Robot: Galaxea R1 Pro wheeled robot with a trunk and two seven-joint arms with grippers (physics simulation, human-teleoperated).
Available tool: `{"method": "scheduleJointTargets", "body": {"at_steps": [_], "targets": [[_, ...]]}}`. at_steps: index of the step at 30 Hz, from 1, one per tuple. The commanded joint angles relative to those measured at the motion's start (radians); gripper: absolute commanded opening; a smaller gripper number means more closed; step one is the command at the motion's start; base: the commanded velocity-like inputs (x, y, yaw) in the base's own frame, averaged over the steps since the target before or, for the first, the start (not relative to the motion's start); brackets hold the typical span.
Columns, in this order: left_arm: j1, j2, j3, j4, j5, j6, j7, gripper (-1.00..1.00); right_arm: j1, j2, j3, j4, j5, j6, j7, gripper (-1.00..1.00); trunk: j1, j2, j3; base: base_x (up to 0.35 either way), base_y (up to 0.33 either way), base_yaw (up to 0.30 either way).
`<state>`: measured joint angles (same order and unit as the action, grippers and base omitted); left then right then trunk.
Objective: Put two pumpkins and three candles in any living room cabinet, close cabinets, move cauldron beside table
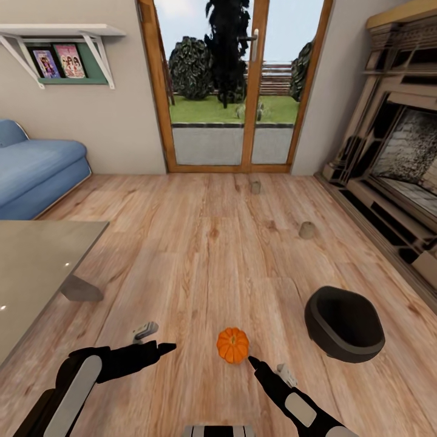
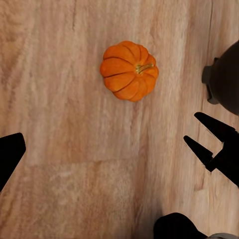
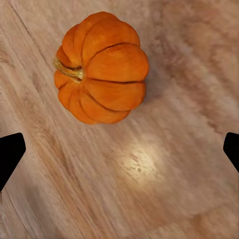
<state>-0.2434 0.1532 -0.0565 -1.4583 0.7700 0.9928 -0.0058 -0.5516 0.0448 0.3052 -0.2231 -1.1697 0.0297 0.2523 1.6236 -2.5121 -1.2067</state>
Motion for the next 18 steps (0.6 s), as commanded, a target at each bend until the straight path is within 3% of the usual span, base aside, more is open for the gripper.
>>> {"method": "scheduleJointTargets", "body": {"at_steps": [1, 9, 18], "targets": [[0.000, 0.001, -0.003, 0.000, -0.001, 0.002, -0.001, 1.00, -0.001, 0.000, 0.003, 0.001, -0.008, 0.001, 0.003, 1.00, 0.000, 0.000, -0.001, 0.197, 0.000, 0.000], [0.000, 0.001, -0.008, 0.002, -0.001, 0.001, 0.000, 1.00, -0.001, 0.001, 0.005, 0.002, -0.011, -0.063, -0.003, 1.00, 0.000, 0.000, -0.001, 0.141, 0.000, 0.000], [0.000, -0.002, -0.008, 0.005, 0.001, 0.001, 0.000, 1.00, -0.001, 0.001, 0.005, 0.003, -0.010, -0.071, -0.008, 1.00, 0.000, 0.000, -0.001, 0.126, 0.045, 0.000]]}}
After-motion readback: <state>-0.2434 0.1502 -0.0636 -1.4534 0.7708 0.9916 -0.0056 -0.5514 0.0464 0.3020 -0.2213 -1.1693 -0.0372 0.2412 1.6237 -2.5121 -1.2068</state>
